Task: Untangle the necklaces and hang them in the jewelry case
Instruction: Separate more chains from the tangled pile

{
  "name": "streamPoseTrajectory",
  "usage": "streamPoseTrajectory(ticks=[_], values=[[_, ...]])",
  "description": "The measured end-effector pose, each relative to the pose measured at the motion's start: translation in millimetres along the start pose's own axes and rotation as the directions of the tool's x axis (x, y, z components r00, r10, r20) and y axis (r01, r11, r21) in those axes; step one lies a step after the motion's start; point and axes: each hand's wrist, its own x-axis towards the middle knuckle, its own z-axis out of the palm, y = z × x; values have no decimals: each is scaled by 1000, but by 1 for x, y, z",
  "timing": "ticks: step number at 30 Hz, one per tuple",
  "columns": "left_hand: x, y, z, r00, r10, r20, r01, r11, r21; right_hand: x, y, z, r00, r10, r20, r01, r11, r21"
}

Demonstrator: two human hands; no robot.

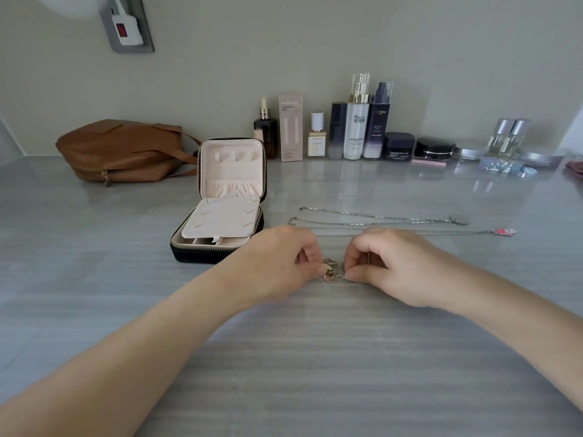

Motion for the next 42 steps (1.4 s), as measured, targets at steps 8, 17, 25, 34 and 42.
streamPoseTrajectory(ticks=[8, 17, 25, 34, 42], values=[[7, 5, -7, 975, -162, -150, 91, 914, -396, 1, 4, -2, 993, 76, -86, -60, 983, 171], [7, 6, -12, 951, -282, -125, 129, 733, -668, -2, 1, -10, 981, 113, -155, -68, 961, 269], [9, 3, -10, 940, -316, -129, 184, 789, -586, 0, 2, -17, 932, 263, -248, -64, 795, 603], [3, 11, 2, 986, -51, -158, -7, 938, -346, -1, -4, -20, 958, 201, -203, 25, 649, 761], [2, 24, 4, 986, -120, -112, 19, 764, -645, 0, -3, -15, 972, 166, -164, 30, 608, 794]])
